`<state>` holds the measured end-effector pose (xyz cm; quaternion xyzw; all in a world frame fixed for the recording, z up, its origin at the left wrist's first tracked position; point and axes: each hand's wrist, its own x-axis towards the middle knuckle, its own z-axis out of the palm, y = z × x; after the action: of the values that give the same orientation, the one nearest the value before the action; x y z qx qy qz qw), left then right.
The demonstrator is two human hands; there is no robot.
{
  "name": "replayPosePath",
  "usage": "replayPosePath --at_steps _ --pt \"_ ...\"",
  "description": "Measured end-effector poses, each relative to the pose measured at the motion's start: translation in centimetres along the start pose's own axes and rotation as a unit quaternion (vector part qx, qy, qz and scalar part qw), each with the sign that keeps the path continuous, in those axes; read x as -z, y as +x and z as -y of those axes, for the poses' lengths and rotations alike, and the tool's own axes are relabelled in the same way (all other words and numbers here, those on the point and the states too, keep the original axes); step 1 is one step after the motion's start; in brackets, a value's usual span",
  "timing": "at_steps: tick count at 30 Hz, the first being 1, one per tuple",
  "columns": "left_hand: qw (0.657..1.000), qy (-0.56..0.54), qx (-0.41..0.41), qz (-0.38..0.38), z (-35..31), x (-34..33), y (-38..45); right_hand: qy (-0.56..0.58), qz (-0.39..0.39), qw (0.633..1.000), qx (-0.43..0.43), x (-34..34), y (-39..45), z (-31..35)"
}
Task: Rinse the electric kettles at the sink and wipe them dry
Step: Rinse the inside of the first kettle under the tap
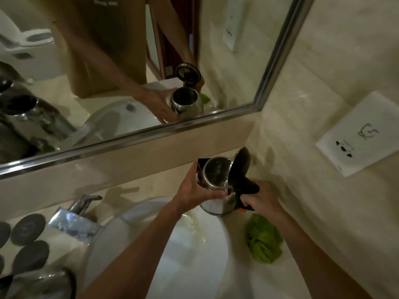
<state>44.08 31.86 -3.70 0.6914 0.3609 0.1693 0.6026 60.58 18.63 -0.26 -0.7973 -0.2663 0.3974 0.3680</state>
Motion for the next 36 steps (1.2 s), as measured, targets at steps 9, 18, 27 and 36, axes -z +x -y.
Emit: replayPosePath --at_steps 9,18,27,36 --pt "1.0 0.002 -0.003 0.005 0.6 -2.0 2.5 -0.032 0.0 0.999 -0.009 1.7 2.0 -1.6" --pt "0.997 0.066 -0.017 0.044 0.1 -2.6 5.6 -0.029 -0.046 0.998 -0.03 2.6 3.8 -1.1" --pt "0.987 0.127 -0.035 0.095 -0.3 -3.7 10.3 -0.017 -0.105 0.994 -0.023 3.9 4.9 -0.4" --pt "0.985 0.153 -0.027 0.08 -0.6 -4.3 11.1 -0.106 -0.205 0.973 0.019 3.6 5.3 0.0"
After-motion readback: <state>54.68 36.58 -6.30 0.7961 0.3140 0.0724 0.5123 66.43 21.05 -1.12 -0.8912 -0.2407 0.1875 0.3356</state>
